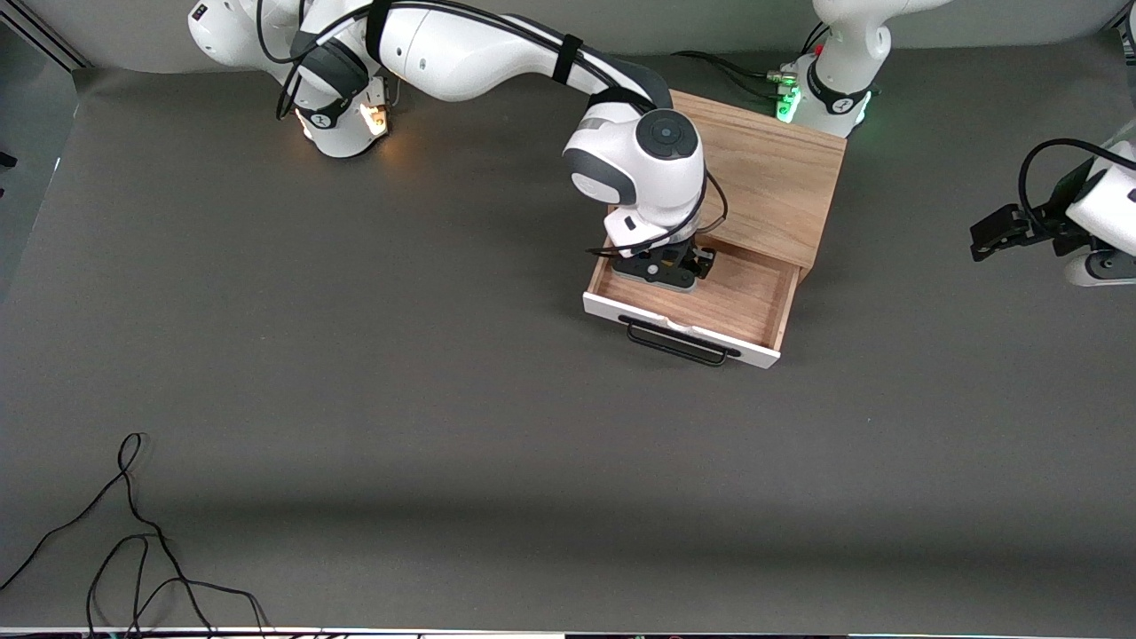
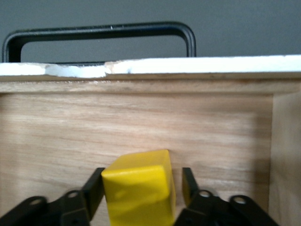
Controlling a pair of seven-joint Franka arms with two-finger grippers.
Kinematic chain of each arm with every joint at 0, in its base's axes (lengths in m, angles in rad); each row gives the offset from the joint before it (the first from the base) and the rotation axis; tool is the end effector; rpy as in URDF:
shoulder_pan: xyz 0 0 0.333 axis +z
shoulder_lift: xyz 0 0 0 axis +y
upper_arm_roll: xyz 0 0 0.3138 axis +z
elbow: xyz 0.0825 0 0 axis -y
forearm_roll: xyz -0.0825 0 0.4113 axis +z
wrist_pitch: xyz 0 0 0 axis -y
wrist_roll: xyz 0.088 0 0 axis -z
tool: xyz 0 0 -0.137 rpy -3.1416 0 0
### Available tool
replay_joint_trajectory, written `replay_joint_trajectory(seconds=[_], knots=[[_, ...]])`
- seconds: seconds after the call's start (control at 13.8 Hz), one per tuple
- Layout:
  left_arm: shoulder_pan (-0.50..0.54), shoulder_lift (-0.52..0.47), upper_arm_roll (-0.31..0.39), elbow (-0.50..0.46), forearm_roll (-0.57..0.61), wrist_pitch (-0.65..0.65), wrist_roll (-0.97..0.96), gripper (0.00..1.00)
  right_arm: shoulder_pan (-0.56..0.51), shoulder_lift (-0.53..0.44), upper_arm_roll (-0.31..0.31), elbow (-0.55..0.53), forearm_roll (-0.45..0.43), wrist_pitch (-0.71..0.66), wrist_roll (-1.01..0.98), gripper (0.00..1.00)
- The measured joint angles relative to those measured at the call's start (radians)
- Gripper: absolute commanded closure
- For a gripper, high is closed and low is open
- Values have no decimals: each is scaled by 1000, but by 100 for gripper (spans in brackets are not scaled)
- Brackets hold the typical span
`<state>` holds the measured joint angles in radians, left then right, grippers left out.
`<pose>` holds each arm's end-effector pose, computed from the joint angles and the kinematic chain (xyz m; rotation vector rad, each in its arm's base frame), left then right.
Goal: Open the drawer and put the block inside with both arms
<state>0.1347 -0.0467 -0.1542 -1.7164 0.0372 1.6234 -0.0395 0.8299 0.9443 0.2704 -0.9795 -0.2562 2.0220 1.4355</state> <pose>0.5669 -0.0076 0.5507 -3.0951 -0.0271 0.0705 0.4564 0.6815 0.2715 -2.9810 0.5416 -0.0934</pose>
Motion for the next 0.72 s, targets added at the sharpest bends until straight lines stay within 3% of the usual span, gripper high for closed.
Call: replay_joint_trajectory(seconds=[0.22,0.51,0.72], knots=[[-159,10,149,14,0,1,0,0,6,0,0,-1,-24,1,2,0],[-179,15,166,23,0,1,0,0,2,-13,-5,17,-25,-10,2,0],[-180,17,167,33,-1,1,0,0,-41,-80,-10,37,-25,-80,-4,0]])
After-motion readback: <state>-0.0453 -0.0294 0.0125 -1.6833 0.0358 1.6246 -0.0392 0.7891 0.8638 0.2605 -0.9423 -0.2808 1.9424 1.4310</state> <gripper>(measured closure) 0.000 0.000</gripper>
